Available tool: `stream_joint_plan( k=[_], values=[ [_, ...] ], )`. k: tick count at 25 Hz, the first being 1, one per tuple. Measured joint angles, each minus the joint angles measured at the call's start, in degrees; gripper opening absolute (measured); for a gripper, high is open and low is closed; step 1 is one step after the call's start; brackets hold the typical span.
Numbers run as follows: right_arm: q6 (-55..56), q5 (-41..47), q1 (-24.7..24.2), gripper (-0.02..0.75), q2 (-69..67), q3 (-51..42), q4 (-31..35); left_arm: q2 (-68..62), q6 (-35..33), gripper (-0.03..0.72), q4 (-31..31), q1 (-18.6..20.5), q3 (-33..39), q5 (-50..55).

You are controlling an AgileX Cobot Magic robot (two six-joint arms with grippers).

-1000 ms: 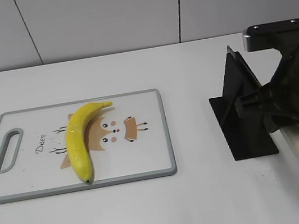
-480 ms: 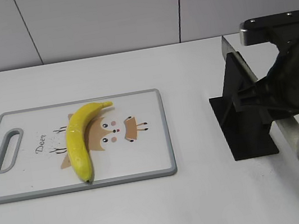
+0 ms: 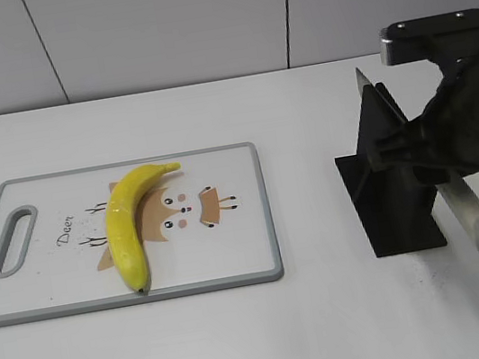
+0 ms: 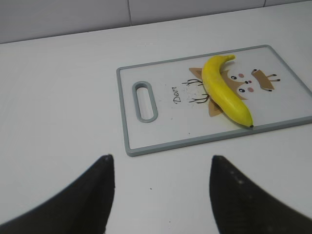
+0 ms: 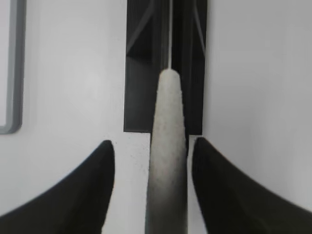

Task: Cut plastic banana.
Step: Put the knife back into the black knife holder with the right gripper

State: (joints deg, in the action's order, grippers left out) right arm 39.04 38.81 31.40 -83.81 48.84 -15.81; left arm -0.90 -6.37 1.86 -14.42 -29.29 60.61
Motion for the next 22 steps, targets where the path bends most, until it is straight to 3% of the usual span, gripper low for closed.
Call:
stream_joint_plan(
  k=[3, 6, 11, 16, 22],
  values=[
    [0.0, -0.28, 0.0, 0.52, 0.0, 1.85, -0.47, 0.0, 0.0, 0.589, 0.0, 0.0, 0.0, 0.0],
    [-0.39, 0.72, 0.0, 0.572, 0.06, 4.43, -1.05, 0.0, 0.0, 0.589, 0.0, 0.0, 0.0, 0.0],
    [-8.24, 5.93, 0.0, 0.584, 4.13, 8.26, -1.19, 0.0, 0.04, 0.589, 0.0, 0.0, 0.0, 0.0],
    [-22.16, 12.38, 0.0, 0.584, 13.52, 8.4, 2.88, 0.0, 0.04, 0.589, 0.0, 0.0, 0.02, -0.17],
    [-35.14, 14.39, 0.0, 0.584, 27.44, 0.48, 7.6, 0.0, 0.04, 0.589, 0.0, 0.0, 0.02, -0.21]
  ],
)
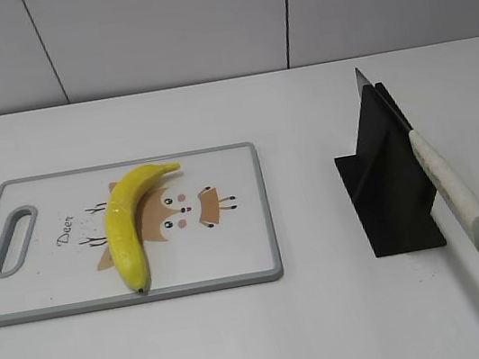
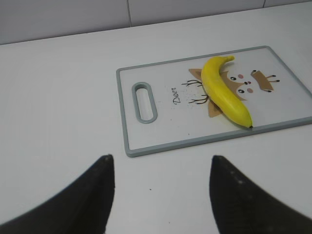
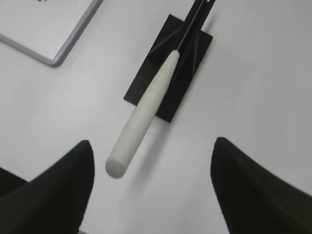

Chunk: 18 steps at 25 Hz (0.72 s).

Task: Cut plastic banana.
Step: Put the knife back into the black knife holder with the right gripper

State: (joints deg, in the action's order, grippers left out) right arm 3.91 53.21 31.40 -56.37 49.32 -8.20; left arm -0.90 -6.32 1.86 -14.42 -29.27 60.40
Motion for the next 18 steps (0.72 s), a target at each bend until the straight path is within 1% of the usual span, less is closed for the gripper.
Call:
stream_joint_plan(
  k=[6, 9, 13, 18],
  values=[
    [-1.82, 0.11, 0.0, 0.584, 14.66, -13.02, 0.27, 0.0, 0.0, 0.589, 0.87, 0.0, 0.0, 0.0],
    [-1.89, 0.11, 0.0, 0.584, 22.56, -17.57, 0.27, 0.0, 0.0, 0.589, 1.44, 0.0, 0.0, -0.02],
    [-1.91, 0.18, 0.0, 0.584, 32.14, -20.83, 0.27, 0.0, 0.0, 0.589, 1.55, 0.0, 0.0, -0.02],
    [-1.97, 0.18, 0.0, 0.585, 41.27, -21.41, 0.73, 0.0, 0.0, 0.589, 2.0, 0.0, 0.0, -0.07]
  ],
)
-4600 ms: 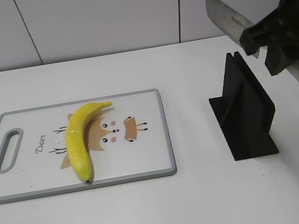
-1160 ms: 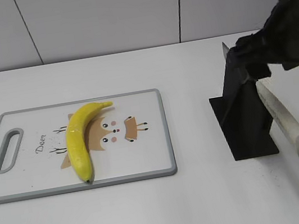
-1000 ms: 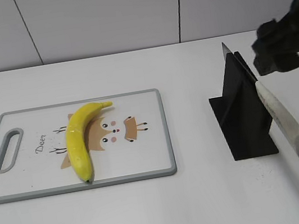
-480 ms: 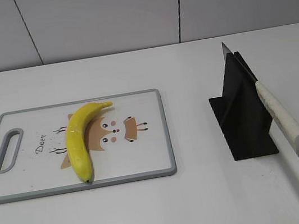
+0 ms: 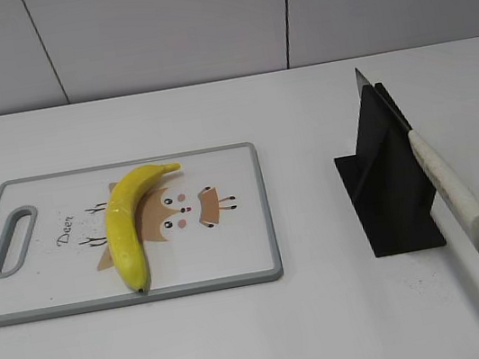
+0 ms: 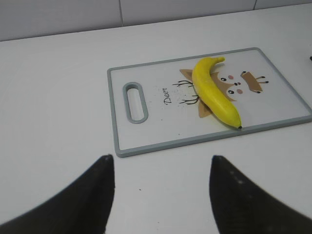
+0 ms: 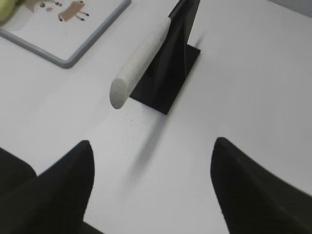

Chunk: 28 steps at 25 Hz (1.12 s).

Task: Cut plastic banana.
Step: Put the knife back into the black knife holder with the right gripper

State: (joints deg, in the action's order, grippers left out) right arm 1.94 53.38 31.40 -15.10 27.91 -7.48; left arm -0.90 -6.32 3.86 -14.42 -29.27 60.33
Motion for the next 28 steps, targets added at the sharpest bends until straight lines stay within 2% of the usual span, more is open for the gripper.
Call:
stream_joint_plan(
  k=[7, 12, 28],
  values=[
    [-0.06, 0.17, 0.0, 0.585, 8.78, -0.3, 2.5, 0.0, 0.0, 0.589, 0.21, 0.0, 0.0, -0.06],
    [-0.69, 0.59, 0.0, 0.585, 13.08, -3.91, 3.32, 0.0, 0.0, 0.589, 0.25, 0.0, 0.0, -0.18],
    [-4.75, 0.65, 0.0, 0.585, 14.79, -4.03, 6.74, 0.0, 0.0, 0.589, 0.31, 0.05, 0.06, -0.3]
  ],
)
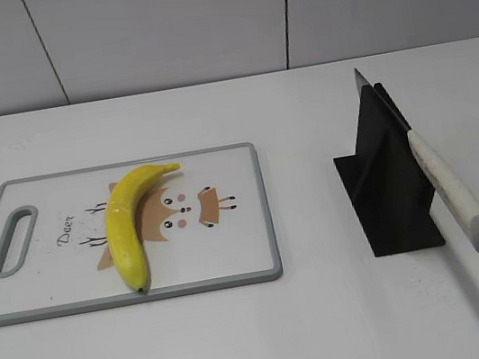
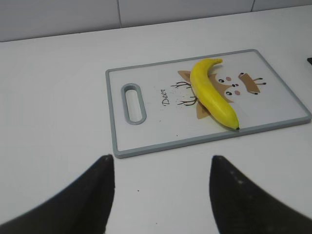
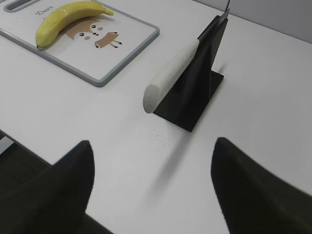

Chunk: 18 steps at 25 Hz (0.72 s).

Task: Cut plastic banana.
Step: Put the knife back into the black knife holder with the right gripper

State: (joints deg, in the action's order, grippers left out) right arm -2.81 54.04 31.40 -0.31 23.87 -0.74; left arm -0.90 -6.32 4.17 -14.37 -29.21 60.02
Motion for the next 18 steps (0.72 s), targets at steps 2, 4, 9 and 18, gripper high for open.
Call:
stream_joint_plan(
  k=[2, 4, 9, 18],
  values=[
    [-0.05, -0.07, -0.4, 0.585, 0.53, 0.0, 0.38, 0.0, 0.0, 0.589, -0.04, 0.43, 0.04, -0.04],
    [-0.06, -0.07, -1.28, 0.585, 0.58, 0.0, 1.08, 0.0, 0.0, 0.589, -0.06, 1.44, 0.04, -0.04],
    [-0.12, -0.07, -5.84, 0.585, 0.58, 0.0, 2.14, 0.0, 0.0, 0.589, -0.11, 5.89, 0.04, -0.04],
    [-0.12, -0.07, -19.27, 0.585, 0.58, 0.0, 2.32, 0.0, 0.0, 0.589, -0.11, 9.29, 0.04, -0.04]
  ],
)
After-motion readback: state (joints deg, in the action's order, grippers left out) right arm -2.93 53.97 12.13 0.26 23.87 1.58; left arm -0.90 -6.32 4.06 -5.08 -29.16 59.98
